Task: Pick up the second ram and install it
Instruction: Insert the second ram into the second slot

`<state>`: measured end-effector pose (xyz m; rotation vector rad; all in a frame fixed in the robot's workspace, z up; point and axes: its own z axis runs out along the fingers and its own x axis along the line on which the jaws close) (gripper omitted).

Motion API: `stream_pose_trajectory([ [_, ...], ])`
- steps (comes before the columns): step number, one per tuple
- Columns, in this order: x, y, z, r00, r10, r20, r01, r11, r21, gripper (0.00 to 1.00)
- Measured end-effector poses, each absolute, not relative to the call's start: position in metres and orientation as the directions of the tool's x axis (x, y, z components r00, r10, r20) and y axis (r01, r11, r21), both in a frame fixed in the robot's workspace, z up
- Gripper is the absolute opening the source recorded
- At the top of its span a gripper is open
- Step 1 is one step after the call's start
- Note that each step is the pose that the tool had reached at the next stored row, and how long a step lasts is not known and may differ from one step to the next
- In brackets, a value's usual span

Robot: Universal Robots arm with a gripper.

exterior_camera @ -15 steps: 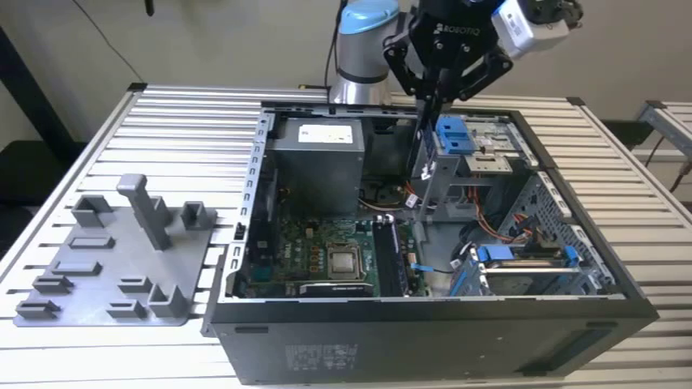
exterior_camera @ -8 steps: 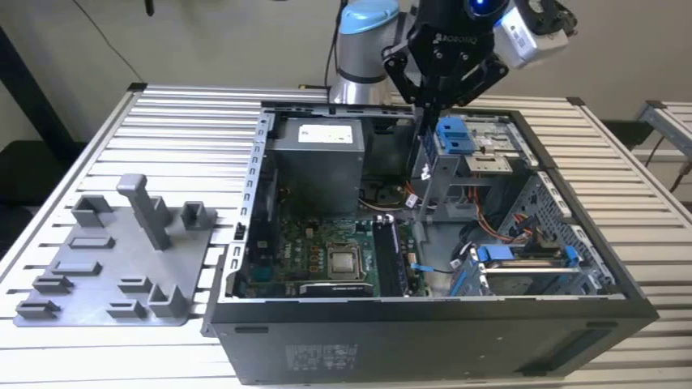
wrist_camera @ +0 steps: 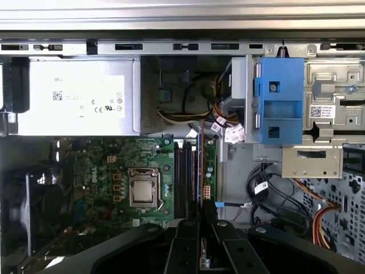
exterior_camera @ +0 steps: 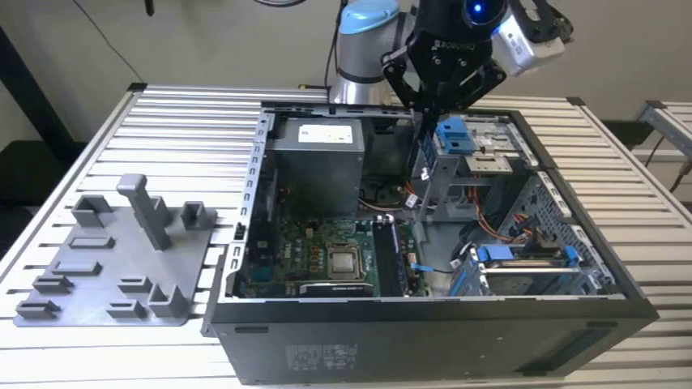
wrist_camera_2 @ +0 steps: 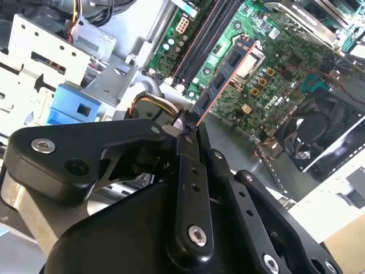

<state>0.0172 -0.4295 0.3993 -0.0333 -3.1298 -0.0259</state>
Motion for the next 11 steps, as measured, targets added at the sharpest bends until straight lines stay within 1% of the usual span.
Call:
stream_pose_trajectory([
  [11,0.017,-0.433,0.382,-1.000,0.021,0.012,0.021,1.000,0.017,0.14],
])
